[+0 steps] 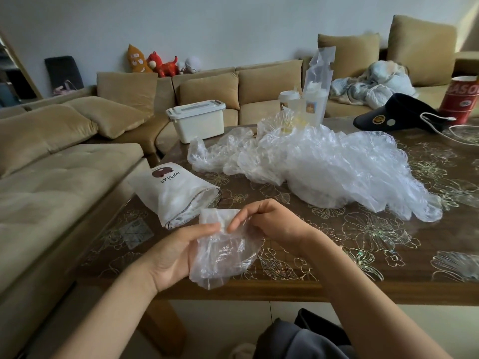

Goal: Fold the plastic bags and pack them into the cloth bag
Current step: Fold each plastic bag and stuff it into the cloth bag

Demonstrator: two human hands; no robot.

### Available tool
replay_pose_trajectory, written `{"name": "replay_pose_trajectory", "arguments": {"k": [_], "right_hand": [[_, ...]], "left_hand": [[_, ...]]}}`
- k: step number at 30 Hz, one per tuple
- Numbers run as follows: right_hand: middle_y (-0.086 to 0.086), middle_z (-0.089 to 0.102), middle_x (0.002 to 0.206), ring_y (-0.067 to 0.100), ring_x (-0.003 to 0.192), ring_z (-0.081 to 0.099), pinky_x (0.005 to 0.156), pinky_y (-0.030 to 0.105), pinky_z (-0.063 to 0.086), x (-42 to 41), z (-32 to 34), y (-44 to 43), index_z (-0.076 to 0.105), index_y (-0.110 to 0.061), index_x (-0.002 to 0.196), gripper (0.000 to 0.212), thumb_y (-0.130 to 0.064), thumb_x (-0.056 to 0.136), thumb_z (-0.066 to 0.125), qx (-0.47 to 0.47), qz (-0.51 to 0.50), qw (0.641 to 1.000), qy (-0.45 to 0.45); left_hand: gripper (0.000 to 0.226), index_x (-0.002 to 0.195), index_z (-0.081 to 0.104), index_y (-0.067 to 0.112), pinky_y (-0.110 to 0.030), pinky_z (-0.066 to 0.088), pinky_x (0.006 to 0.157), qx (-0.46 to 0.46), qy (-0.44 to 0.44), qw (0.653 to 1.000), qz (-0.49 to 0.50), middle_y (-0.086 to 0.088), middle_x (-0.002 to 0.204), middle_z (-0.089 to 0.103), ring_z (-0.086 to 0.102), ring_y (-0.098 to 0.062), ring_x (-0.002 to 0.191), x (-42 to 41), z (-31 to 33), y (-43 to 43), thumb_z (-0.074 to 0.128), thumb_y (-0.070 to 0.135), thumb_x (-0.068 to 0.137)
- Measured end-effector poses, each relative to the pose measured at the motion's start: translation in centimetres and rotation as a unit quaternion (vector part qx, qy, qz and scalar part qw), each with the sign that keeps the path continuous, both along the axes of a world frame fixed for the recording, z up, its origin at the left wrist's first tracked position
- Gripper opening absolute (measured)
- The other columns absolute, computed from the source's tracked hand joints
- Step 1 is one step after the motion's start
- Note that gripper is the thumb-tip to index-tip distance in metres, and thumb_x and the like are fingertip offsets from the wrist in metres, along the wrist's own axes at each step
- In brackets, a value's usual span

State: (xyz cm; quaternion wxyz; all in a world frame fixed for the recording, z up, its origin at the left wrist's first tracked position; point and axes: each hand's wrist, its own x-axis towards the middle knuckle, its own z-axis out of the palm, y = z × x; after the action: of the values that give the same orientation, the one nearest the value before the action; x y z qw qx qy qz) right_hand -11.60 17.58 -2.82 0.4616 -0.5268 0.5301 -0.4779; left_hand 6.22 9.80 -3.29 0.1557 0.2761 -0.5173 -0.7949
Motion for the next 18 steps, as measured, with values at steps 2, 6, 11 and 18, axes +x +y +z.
{"name": "replay_pose_trajectory", "arguments": {"k": [2,6,11,18], "right_hand": [[-0.006,0.070,0.073,0.004,0.057,0.057,0.053,0.014,0.046,0.1,-0.1,0.0,0.070,-0.011,0.081,0.047,0.016,0.085,0.032,0.002,-0.002,1.000,0.000],[0.003,0.061,0.096,0.011,0.079,0.061,0.071,0.022,0.053,-0.2,0.0,0.0,0.060,-0.015,0.117,0.049,0.016,0.084,0.043,-0.011,-0.061,0.994,-0.086],[0.007,0.043,0.131,0.016,0.094,0.063,0.075,0.030,0.058,1.4,-1.1,-0.3,0.019,-0.039,0.146,0.093,0.012,0.079,0.060,-0.061,-0.035,0.985,0.157],[0.000,0.057,0.117,0.004,0.089,0.064,0.073,0.026,0.057,2.9,-0.5,-0.6,0.034,-0.024,0.143,0.081,0.011,0.078,0.067,-0.117,0.015,0.985,0.126]], "left_hand": [[0.062,0.120,0.062,0.003,-0.037,0.053,0.089,-0.025,-0.066,0.997,0.042,-0.017,0.119,0.064,0.063,-0.027,0.108,0.0,-0.2,-0.3,0.083,0.020,0.064],[0.060,0.121,0.056,-0.002,-0.026,0.058,0.065,0.015,-0.067,0.988,0.136,-0.017,0.100,0.071,0.071,-0.021,0.078,0.3,-0.1,-1.3,0.072,0.014,0.066],[0.028,0.097,0.066,0.002,-0.015,0.048,0.038,0.128,0.003,0.978,0.163,-0.009,0.074,0.068,0.067,-0.013,0.053,0.7,1.5,-1.4,0.069,0.009,0.070],[0.069,0.071,0.071,-0.007,-0.020,0.050,0.037,0.195,0.058,0.971,0.124,-0.014,0.067,0.069,0.066,-0.016,0.048,0.9,1.4,-1.0,0.090,-0.009,0.004]]}}
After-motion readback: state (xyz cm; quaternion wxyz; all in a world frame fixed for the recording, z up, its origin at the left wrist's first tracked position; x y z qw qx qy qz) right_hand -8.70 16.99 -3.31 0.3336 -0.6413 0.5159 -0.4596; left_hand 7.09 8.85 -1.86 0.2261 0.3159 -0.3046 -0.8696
